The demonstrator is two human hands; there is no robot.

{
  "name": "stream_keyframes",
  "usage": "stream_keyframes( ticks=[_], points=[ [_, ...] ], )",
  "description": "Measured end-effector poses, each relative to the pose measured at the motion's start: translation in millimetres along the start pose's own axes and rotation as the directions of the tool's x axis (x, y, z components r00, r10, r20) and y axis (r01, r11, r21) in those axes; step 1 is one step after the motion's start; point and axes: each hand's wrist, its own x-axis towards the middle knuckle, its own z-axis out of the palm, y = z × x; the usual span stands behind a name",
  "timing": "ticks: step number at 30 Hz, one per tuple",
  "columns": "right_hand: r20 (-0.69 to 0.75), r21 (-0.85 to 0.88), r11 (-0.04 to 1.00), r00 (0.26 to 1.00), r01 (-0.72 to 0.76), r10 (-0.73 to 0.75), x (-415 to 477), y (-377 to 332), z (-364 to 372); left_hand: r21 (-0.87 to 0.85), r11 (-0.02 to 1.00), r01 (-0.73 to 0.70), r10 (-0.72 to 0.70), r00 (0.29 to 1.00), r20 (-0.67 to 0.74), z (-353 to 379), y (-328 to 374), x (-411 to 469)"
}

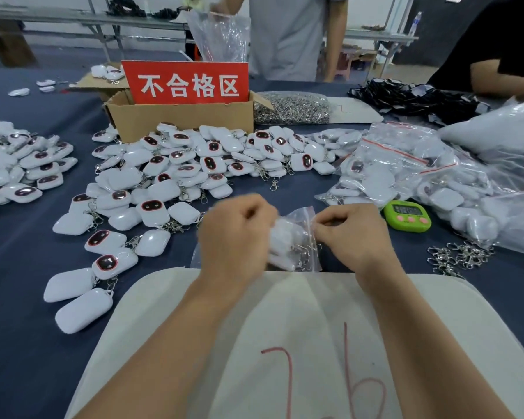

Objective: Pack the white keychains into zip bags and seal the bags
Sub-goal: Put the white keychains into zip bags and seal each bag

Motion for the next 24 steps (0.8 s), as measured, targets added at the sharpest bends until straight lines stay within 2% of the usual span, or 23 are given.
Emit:
stream_keyframes(
  ticks=[2,5,7,8,9,11,12,14,18,24],
  points=[
    [-0.117,0.104,0.994,0.992,-0.043,0.055,2,1,-3,-0.062,0.986,0.156,-0.166,0.962,-0.215,-13,-9,16],
    [-0.196,0.167,0.983,0.974,-0.082,0.114,6,4,-4,-0.206,0.928,0.311,-0.37,0.835,-0.408,-32,-18,33],
    [-0.224,0.147,0.984,0.965,-0.104,0.136,6,4,0,-0.174,0.924,0.34,-0.382,0.802,-0.459,-42,-26,40],
    [-0.229,0.143,0.984,0.964,-0.106,0.137,5,3,4,-0.063,0.94,0.335,-0.323,0.82,-0.472,-45,-32,43],
    [-0.22,0.137,0.985,0.967,-0.103,0.131,5,2,7,0.111,0.944,0.312,-0.23,0.859,-0.458,-47,-37,44],
    [-0.165,0.097,0.991,0.98,-0.096,0.111,3,0,12,0.483,0.844,0.234,-0.082,0.945,-0.315,-50,-48,46],
    [-0.138,0.08,0.992,0.985,-0.095,0.105,2,-1,13,0.605,0.768,0.21,-0.079,0.969,-0.235,-51,-53,47],
    [-0.115,0.095,0.99,0.986,-0.107,0.117,3,-1,12,0.718,0.67,0.187,-0.115,0.982,-0.149,-52,-59,48],
    [-0.107,0.12,0.981,0.98,-0.154,0.166,6,2,9,0.726,0.672,0.148,-0.088,0.989,-0.12,-50,-60,46],
    [-0.11,0.13,0.978,0.978,-0.16,0.175,6,3,9,0.543,0.818,0.191,-0.134,0.981,-0.144,-47,-61,45]
  ],
)
